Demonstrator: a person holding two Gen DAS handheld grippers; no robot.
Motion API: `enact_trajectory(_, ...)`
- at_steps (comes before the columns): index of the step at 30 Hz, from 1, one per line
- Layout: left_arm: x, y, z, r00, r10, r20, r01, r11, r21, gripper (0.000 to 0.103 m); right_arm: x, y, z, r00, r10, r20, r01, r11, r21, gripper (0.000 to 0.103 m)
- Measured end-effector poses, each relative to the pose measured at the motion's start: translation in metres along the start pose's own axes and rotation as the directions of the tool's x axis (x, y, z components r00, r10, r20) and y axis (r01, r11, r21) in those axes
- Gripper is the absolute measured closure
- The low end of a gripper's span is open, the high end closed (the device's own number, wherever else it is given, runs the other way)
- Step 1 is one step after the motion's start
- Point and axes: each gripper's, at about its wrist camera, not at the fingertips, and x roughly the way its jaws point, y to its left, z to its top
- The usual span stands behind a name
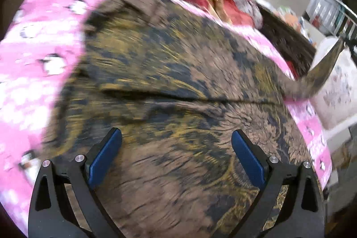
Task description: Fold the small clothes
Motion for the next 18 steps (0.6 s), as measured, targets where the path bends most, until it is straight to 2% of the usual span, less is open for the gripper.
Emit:
enact_trajectory(4,-0.022,0.023,-0.010,0.998,0.052,0.045,-0.051,0.998,-0.030,0.004,0.043,0.059,-0.056,0.985,0.094,-0.142,-0.108,0.989,-0.096,0.098)
enact_trajectory(7,-0.016,0.039,-0.025,0.999,0.044,0.019,-0.042,0.996,-0.076,0.004,0.080,0.109,-0.103,0.955,0.171,-0.244,-0.205,0.971,-0.121,0.098)
enact_trajectory(9,-0.019,0.039,-0.025,0.998,0.037,0.047,-0.033,0.996,-0.083,0.004,0.105,0.146,-0.136,0.923,0.237,-0.303,-0.281,0.954,-0.110,0.098)
enact_trajectory(11,-0.016,0.037,-0.025,0.998,0.047,0.034,-0.044,0.996,-0.078,0.004,0.126,0.190,-0.176,0.874,0.313,-0.372,-0.377,0.919,-0.113,0.098)
enact_trajectory(12,-0.016,0.037,-0.025,0.998,0.047,0.036,-0.045,0.996,-0.075,0.004,0.135,0.204,-0.192,0.854,0.325,-0.406,-0.405,0.905,-0.128,0.098)
enact_trajectory(14,-0.017,0.039,-0.025,0.999,0.037,0.037,-0.034,0.996,-0.080,0.004,0.156,0.239,-0.246,0.798,0.310,-0.517,-0.459,0.868,-0.189,0.098)
enact_trajectory(15,-0.017,0.041,-0.026,0.999,0.026,0.040,-0.022,0.996,-0.088,0.004,0.164,0.246,-0.265,0.780,0.285,-0.557,-0.464,0.860,-0.210,0.098)
enact_trajectory(16,-0.018,0.043,-0.025,0.999,0.017,0.042,-0.013,0.995,-0.094,0.004,0.174,0.253,-0.293,0.757,0.231,-0.611,-0.456,0.856,-0.242,0.098)
enact_trajectory(18,-0.019,0.045,-0.025,0.999,0.008,0.044,-0.003,0.995,-0.103,0.004,0.183,0.256,-0.332,0.736,0.110,-0.668,-0.420,0.848,-0.322,0.098)
